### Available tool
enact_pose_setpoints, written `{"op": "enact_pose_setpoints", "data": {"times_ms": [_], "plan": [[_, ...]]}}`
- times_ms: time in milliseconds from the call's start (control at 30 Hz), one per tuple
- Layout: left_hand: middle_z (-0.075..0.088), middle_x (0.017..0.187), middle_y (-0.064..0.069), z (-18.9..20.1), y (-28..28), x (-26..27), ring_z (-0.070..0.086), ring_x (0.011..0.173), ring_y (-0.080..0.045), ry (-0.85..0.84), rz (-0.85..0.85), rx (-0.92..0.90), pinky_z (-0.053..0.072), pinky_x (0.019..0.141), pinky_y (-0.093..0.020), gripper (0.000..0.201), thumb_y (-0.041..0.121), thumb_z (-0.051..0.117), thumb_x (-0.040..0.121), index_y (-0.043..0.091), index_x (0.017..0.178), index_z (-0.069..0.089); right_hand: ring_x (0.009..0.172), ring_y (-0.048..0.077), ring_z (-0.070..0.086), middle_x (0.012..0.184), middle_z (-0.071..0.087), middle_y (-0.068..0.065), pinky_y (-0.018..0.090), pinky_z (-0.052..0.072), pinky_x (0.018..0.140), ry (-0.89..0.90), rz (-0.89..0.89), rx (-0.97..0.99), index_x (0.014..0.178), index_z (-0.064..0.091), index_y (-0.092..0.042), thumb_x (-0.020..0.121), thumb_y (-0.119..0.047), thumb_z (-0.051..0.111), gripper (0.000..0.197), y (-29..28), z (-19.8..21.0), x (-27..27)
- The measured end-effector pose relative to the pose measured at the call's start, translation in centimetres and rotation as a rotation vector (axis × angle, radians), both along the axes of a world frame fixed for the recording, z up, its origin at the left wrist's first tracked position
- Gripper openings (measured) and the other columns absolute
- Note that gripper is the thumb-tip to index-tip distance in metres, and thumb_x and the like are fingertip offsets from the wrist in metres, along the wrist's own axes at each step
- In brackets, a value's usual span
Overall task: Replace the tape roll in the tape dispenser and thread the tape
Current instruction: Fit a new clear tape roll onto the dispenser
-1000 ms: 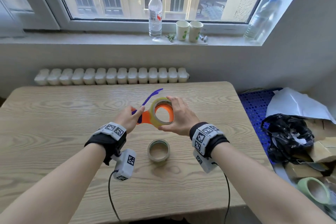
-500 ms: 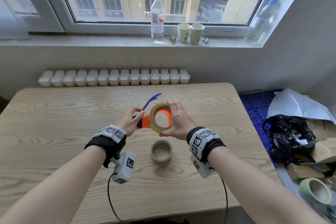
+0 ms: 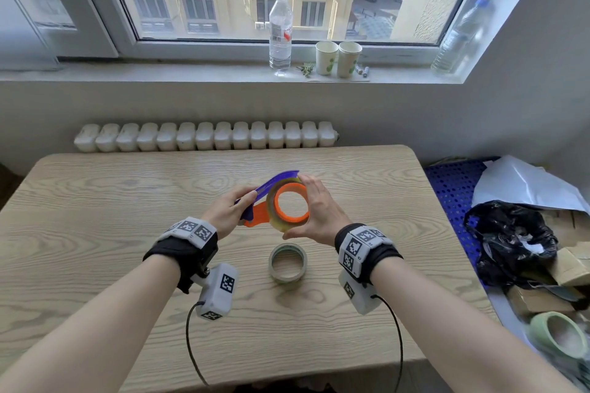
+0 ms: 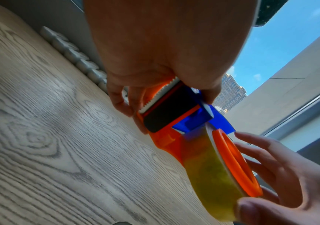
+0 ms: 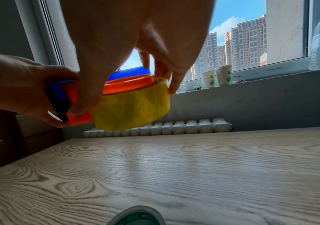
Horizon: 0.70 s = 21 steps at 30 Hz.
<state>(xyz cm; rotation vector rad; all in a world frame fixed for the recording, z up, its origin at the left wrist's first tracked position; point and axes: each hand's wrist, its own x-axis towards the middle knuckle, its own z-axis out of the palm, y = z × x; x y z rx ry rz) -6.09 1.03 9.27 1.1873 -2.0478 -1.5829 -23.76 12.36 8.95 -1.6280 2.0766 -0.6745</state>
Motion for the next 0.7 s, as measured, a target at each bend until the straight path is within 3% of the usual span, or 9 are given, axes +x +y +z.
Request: {"op": "enact_pose_setpoints", "data": {"times_ms": [100, 200, 333, 433, 500, 567, 633, 700], "plan": [[0.055, 0.079, -0.006, 0.3, -0.2, 0.0, 0.054, 0.061, -0.015, -0.029, -0.029, 0.014, 0.048, 0.059, -0.027, 0.024, 0.022, 0.041, 0.099, 0.02, 0.116, 0.057, 0.13, 0.025, 0.043, 0.143, 0.041, 0.012, 0.04, 0.038, 0.107, -0.082, -0.062, 0.044, 0.143, 0.016, -0.016, 0.072, -0.046, 0.073, 0.096, -0.4, 1.3, 0.0], [0.053, 0.073, -0.006, 1.1, -0.2, 0.1, 0.05, 0.05, -0.008, -0.072, -0.103, -0.006, 0.043, 0.046, -0.013, 0.021, 0.022, 0.04, 0.099, 0.02, 0.11, 0.058, 0.112, 0.028, 0.056, 0.131, 0.054, 0.011, 0.041, 0.045, 0.091, 0.024, -0.065, 0.046, 0.14, 0.025, -0.022, 0.086, -0.034, 0.062, 0.066, -0.9, 2.2, -0.6], [0.054, 0.081, -0.013, 2.3, -0.7, 0.1, 0.052, 0.049, -0.005, -0.136, -0.168, -0.051, 0.042, 0.044, -0.009, 0.018, 0.025, 0.04, 0.099, 0.025, 0.107, 0.056, 0.103, 0.025, 0.06, 0.118, 0.063, 0.006, 0.037, 0.048, 0.088, 0.074, -0.072, 0.016, 0.127, 0.049, -0.021, 0.086, -0.024, 0.062, 0.043, -1.2, 2.3, -1.4], [0.06, 0.09, -0.01, 2.6, -1.4, 0.0, 0.058, 0.067, -0.014, -0.155, -0.189, -0.073, 0.051, 0.054, -0.013, 0.016, 0.029, 0.044, 0.097, 0.029, 0.107, 0.057, 0.095, 0.025, 0.061, 0.109, 0.066, 0.006, 0.037, 0.049, 0.086, 0.048, -0.084, 0.025, 0.115, 0.057, -0.02, 0.084, -0.025, 0.063, 0.032, -1.6, 2.2, -1.5], [0.066, 0.091, -0.007, 2.7, -1.9, 0.0, 0.062, 0.077, -0.021, -0.136, -0.123, -0.09, 0.059, 0.073, -0.03, 0.014, 0.036, 0.051, 0.093, 0.032, 0.097, 0.063, 0.093, 0.026, 0.061, 0.107, 0.067, 0.006, 0.035, 0.049, 0.083, 0.024, -0.111, 0.02, 0.112, 0.057, -0.02, 0.085, -0.026, 0.062, 0.029, -1.9, 2.0, -1.4], [0.068, 0.085, -0.006, 3.2, -2.1, -0.1, 0.063, 0.073, -0.02, -0.107, -0.015, -0.09, 0.055, 0.084, -0.043, 0.024, 0.044, 0.048, 0.092, 0.029, 0.1, 0.065, 0.092, 0.027, 0.062, 0.105, 0.067, 0.008, 0.033, 0.047, 0.08, -0.005, -0.151, 0.003, 0.111, 0.057, -0.018, 0.085, -0.027, 0.062, 0.028, -2.2, 2.1, -1.4], [0.067, 0.085, -0.007, 3.7, -2.4, -0.4, 0.061, 0.07, -0.018, -0.029, 0.138, 0.036, 0.048, 0.08, -0.038, 0.042, 0.052, 0.032, 0.095, 0.023, 0.112, 0.058, 0.091, 0.029, 0.062, 0.104, 0.068, 0.009, 0.034, 0.047, 0.08, -0.049, -0.188, -0.028, 0.109, 0.058, -0.016, 0.085, -0.027, 0.062, 0.027, -2.4, 2.3, -1.4], [0.067, 0.091, -0.011, 4.1, -2.6, -0.6, 0.061, 0.072, -0.02, 0.116, 0.291, 0.256, 0.044, 0.076, -0.033, 0.056, 0.061, 0.021, 0.092, 0.021, 0.113, 0.053, 0.09, 0.029, 0.062, 0.102, 0.068, 0.009, 0.035, 0.049, 0.081, -0.112, -0.224, -0.058, 0.107, 0.058, -0.015, 0.085, -0.027, 0.063, 0.025, -2.7, 2.5, -1.4]]}}
